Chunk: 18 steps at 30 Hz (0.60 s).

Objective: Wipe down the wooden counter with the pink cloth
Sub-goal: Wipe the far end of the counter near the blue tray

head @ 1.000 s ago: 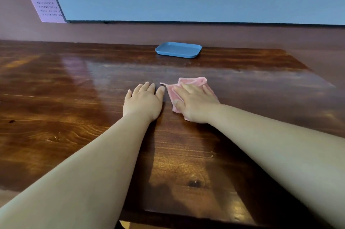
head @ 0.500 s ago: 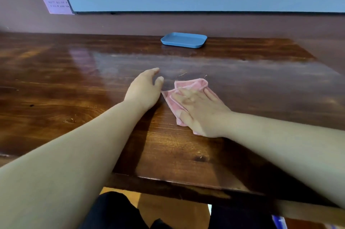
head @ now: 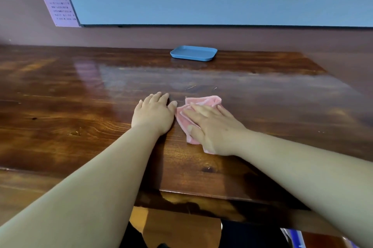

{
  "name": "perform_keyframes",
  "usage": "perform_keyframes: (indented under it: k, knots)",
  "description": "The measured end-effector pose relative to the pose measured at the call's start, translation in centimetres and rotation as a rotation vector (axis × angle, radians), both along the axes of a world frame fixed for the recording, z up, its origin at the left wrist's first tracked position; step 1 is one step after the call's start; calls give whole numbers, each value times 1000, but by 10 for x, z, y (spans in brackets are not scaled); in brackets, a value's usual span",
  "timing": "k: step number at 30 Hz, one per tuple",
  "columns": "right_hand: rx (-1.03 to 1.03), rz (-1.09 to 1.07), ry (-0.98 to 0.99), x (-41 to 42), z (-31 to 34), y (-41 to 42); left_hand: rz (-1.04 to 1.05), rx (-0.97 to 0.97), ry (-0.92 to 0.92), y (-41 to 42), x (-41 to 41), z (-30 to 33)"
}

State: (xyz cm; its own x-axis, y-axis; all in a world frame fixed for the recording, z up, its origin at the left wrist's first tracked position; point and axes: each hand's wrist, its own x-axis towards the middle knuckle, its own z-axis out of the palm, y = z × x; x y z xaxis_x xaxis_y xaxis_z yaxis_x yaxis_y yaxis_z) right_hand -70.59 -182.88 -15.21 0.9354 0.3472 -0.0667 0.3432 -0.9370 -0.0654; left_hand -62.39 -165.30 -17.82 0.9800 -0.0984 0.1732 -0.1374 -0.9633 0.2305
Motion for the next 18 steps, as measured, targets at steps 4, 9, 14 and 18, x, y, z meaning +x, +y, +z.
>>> perform_keyframes:
  k: [4,9,14,18]
  knots:
    - [-8,-135,5,15,10,8,-11,13,3,-1,-2,3]
    - [-25,15,65,-29,1,-8,-12,0,8,1,-2,1]
    - [-107,-50,37,-20,10,-11,-7,3,17,-2,-6,4]
    - [0,-100,21,-41,1,-13,28,53,79,-7,-3,12]
